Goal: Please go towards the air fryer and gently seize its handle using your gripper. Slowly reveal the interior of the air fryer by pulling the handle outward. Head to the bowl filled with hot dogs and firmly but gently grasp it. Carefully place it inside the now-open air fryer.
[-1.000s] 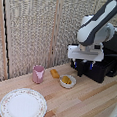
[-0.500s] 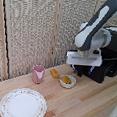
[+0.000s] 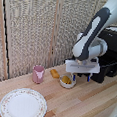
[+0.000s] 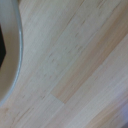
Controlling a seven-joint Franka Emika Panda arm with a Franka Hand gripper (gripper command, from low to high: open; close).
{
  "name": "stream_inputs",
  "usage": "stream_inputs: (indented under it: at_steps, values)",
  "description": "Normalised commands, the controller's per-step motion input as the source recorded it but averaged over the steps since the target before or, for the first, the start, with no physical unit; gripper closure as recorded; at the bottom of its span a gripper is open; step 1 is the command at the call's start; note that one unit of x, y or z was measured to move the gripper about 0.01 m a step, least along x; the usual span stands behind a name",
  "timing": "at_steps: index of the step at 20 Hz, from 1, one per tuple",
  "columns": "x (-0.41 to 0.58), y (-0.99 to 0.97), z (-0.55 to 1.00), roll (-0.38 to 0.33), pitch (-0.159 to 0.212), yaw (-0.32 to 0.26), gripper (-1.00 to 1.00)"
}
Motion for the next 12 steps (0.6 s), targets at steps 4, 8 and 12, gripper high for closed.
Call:
stream_inputs:
  at_steps: [4,8,12]
  values:
    - [0.0,-0.21,-0.26,-0.003,0.0,0.14,-1.0]
    - [0.072,-0.21,-0.23,0.039,-0.016,0.094,1.0]
    - [0.061,-0.19,-0.23,0.112,-0.001,0.09,1.0]
